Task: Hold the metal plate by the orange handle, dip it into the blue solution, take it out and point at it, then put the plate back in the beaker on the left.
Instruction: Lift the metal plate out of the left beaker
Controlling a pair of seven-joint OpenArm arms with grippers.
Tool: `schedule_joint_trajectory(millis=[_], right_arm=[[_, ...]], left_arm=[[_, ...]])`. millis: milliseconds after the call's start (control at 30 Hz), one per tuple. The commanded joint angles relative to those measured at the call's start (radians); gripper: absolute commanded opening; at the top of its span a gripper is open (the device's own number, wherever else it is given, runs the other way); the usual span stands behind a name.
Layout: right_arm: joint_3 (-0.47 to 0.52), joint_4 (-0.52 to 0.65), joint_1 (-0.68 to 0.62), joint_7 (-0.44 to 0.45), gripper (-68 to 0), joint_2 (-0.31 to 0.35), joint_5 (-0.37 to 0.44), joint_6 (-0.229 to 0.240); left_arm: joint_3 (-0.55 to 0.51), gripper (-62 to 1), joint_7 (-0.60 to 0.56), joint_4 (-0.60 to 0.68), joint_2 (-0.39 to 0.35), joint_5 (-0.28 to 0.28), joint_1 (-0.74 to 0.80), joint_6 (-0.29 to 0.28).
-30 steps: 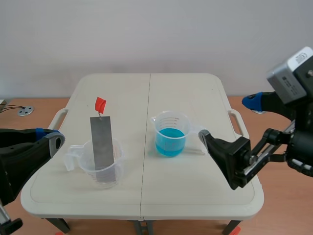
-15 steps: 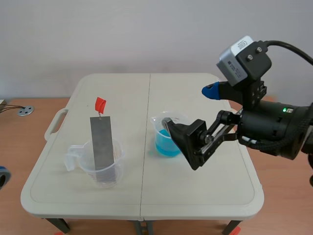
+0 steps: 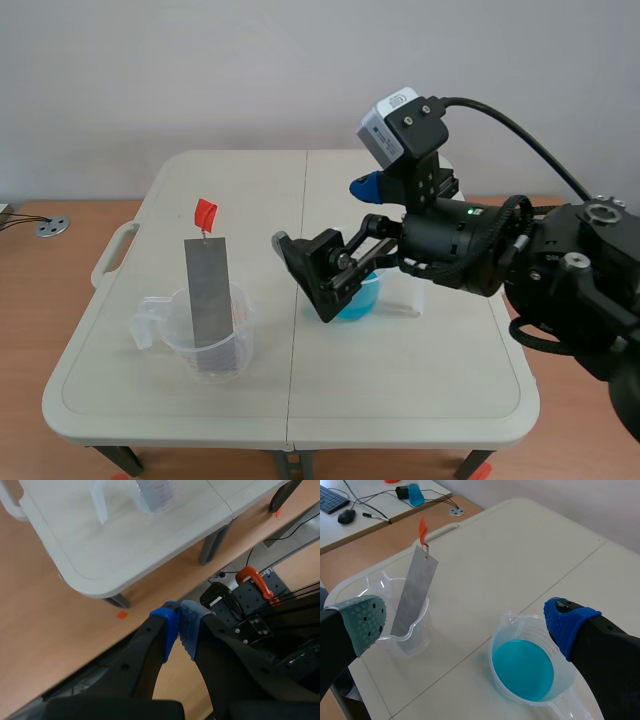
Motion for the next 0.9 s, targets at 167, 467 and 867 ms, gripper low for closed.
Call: schedule_joint_trajectory(millis=[167,467,867], right_arm=[[-0.04,-0.084,0.092,0.008,-1.2,-0.07,0.008,0.005],[-0.078,-0.249,0.188,0.008,-1.2,-0.179,0.007,0.072],[-0.163,-0.41,0.326,0.008,-1.2,-0.286,0.008,0.087]], left_arm=[[-0.002,-59.3,0.037,-0.008,0.005,0.073,0.005,0.002],[-0.002,-59.3,0.035,-0.049,0.005,0.072,0.005,0.002],[-0.002,-59.3,0.036,-0.049,0.005,0.072,0.005,0.001]])
